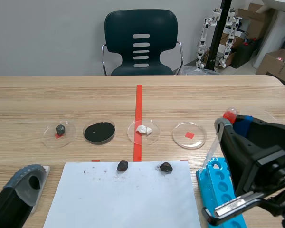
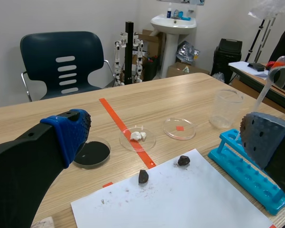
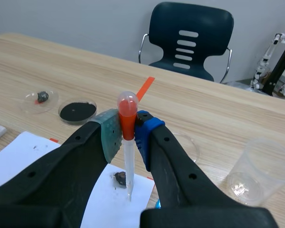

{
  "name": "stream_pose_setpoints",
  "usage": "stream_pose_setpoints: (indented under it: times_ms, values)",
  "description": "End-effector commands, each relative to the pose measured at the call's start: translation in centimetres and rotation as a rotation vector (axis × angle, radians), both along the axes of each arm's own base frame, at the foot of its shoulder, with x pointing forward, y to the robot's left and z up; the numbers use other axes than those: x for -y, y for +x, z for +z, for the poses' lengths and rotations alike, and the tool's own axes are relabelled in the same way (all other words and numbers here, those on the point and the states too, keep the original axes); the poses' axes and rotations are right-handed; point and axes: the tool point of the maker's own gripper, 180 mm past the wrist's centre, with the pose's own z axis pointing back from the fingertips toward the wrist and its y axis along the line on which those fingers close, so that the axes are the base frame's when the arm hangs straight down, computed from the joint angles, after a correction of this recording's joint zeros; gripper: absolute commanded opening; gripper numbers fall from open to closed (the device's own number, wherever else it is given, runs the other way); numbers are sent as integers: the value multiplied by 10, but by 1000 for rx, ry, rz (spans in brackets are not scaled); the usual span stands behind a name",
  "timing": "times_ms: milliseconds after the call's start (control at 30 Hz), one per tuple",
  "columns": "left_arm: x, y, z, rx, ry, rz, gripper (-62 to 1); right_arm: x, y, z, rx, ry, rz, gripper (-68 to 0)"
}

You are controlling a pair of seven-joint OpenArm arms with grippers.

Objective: Squeeze the dropper onto the mineral

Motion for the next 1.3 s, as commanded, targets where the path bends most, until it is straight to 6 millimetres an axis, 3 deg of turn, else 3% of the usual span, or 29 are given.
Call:
stream_pose_setpoints:
  times_ms: [0, 333, 733, 933, 1267]
  values:
    - [1, 0, 8, 21, -22, 3, 14, 3, 8, 12, 42, -7, -7, -590]
    - [1, 0, 8, 21, -23, 3, 14, 18, 35, 13, 65, -105, -30, -590]
    - [1, 0, 8, 21, -23, 3, 14, 35, 100, 2, 110, -153, -34, -590]
    - [1, 0, 8, 21, -23, 3, 14, 17, 134, -2, 112, -150, 57, -590]
    - [1, 0, 8, 21, -23, 3, 14, -30, 179, -15, 75, -114, 179, -590]
